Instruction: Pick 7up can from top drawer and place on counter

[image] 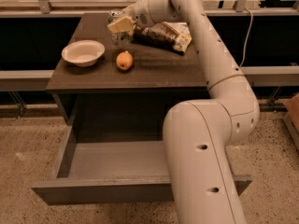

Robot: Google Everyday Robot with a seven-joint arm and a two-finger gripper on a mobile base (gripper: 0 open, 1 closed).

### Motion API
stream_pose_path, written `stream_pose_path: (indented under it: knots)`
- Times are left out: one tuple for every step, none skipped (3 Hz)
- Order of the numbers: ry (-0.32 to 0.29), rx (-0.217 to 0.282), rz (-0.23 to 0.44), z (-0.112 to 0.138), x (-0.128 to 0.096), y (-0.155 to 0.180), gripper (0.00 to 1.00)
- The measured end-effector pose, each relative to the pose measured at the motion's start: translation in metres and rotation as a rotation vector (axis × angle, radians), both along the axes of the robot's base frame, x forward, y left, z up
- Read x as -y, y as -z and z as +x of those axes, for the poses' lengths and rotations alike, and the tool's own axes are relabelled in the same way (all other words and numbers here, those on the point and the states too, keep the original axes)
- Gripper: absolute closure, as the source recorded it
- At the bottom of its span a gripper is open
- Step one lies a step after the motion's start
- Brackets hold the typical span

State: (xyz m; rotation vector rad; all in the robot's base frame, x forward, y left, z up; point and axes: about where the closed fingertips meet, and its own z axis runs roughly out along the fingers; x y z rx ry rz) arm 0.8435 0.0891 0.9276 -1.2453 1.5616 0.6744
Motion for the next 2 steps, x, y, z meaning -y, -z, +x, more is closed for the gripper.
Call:
stream_pose_path:
  knots:
    - [0.046, -0.045, 0.012, 0.0106, 0.0026, 0.0131, 0.82]
    - [0.049, -0.056, 0.014, 0.0122, -0.0003, 0.0171, 0.59]
